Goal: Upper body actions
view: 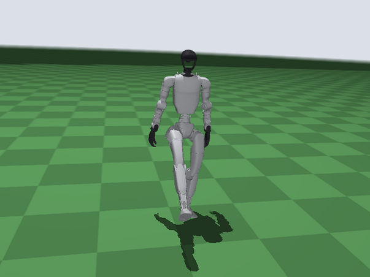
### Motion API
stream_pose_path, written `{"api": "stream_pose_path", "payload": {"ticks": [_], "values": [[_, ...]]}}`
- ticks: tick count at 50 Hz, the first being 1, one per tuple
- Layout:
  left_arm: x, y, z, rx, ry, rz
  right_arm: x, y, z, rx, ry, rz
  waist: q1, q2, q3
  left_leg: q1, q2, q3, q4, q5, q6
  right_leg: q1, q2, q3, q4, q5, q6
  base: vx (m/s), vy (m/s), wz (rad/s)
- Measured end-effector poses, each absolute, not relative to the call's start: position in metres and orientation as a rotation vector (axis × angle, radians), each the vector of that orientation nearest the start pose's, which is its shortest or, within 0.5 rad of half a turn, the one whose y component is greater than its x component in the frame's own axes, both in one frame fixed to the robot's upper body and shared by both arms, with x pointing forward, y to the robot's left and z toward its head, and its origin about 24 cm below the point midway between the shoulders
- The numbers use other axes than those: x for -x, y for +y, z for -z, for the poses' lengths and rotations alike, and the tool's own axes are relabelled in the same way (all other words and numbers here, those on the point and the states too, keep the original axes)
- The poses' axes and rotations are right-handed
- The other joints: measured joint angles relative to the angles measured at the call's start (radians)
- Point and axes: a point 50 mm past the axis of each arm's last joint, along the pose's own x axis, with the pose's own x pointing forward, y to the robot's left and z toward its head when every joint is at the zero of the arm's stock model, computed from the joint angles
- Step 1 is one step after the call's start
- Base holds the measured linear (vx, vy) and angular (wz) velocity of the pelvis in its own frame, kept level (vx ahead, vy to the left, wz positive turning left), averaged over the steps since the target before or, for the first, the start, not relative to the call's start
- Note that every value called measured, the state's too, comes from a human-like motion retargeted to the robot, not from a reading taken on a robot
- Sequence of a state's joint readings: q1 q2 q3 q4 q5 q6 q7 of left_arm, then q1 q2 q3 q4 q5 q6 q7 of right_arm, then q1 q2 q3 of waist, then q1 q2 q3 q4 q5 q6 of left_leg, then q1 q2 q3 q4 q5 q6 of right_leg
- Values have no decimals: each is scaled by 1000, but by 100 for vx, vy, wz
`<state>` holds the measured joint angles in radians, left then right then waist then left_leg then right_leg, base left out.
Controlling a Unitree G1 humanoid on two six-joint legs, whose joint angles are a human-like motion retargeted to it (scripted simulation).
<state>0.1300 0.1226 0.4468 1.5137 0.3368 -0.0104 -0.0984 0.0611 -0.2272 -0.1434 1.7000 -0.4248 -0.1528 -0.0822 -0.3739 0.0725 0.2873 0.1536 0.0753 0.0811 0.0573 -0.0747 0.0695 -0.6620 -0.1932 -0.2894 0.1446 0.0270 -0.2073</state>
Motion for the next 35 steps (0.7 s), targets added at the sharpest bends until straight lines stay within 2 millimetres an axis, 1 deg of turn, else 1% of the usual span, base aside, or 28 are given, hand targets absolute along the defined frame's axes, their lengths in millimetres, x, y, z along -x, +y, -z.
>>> {"api": "stream_pose_path", "payload": {"ticks": [3, 5, 7, 10, 12, 14, 17, 21, 23, 25, 27, 30, 32, 35], "values": [[21, 203, 178, 62, 1579, -155, 47, -236, 166, 388, 1647, 0, -45, 21, 45, -15, 40, -42, 22, 8, 0, -92, -26, 61, 6, 22, -27, -1, 0, 76], [11, 204, 178, 64, 1552, -151, 54, -234, 166, 372, 1665, 13, -57, 22, 68, -17, 51, -64, 36, 10, -1, -109, -43, 88, 8, 35, -26, -1, 1, 61], [2, 205, 178, 59, 1521, -134, 61, -231, 165, 356, 1682, 19, -58, 23, 77, -14, 57, -77, 45, 8, -5, -93, -54, 86, 0, 40, -23, 4, 2, 35], [0, 208, 178, 38, 1502, -118, 63, -230, 165, 349, 1692, 6, -46, 14, 55, -12, 46, -75, 49, 0, -5, -50, -54, 80, -5, 44, -16, 9, 3, -4], [6, 210, 177, 27, 1508, -124, 58, -230, 166, 347, 1678, -11, -29, -5, 28, -9, 24, -65, 53, -12, -4, 19, -51, 65, -2, 53, 3, 11, -1, -23], [16, 211, 177, 42, 1530, -137, 50, -229, 168, 328, 1655, -16, -14, -23, 4, -6, 5, -53, 55, -21, -3, 88, -44, 58, 3, 64, 23, 13, -4, -34], [36, 210, 176, 85, 1584, -159, 31, -226, 170, 258, 1594, 0, 13, -52, -32, 1, -26, -23, 58, -37, -1, 207, -27, 57, 20, 93, 64, 12, -6, -53], [67, 206, 172, 123, 1679, -201, -7, -223, 173, 168, 1471, 23, 53, -87, -71, 7, -61, 43, 54, -56, -1, 368, 17, 92, 60, 167, 129, 5, -5, -83], [84, 201, 170, 130, 1724, -211, -19, -221, 173, 174, 1426, 7, 57, -90, -101, 2, -72, 61, 38, -54, -2, 445, 33, 86, 43, 196, 159, 0, -7, -71], [91, 200, 168, 133, 1751, -216, -40, -220, 173, 200, 1375, -39, 92, -105, -111, -6, -85, 112, 46, -70, -3, 492, 44, 104, 60, 198, 177, -2, -8, -105], [101, 196, 166, 135, 1776, -211, -46, -219, 172, 240, 1346, -77, 111, -103, -138, -19, -89, 136, 33, -68, -6, 546, 50, 77, 43, 210, 184, -4, -11, -89], [98, 194, 167, 138, 1782, -205, -63, -217, 171, 307, 1301, -138, 166, -110, -144, -38, -96, 181, 40, -79, -11, 608, 46, 47, 54, 201, 183, -12, -11, -97], [93, 193, 168, 144, 1774, -203, -66, -215, 170, 314, 1292, -151, 186, -111, -145, -45, -97, 195, 36, -79, -14, 637, 46, 39, 50, 202, 180, -14, -12, -63], [80, 190, 172, 155, 1740, -201, -68, -211, 171, 286, 1288, -151, 206, -113, -153, -63, -104, 206, 25, -76, -17, 682, 45, 45, 24, 210, 191, -16, -16, -42]]}}
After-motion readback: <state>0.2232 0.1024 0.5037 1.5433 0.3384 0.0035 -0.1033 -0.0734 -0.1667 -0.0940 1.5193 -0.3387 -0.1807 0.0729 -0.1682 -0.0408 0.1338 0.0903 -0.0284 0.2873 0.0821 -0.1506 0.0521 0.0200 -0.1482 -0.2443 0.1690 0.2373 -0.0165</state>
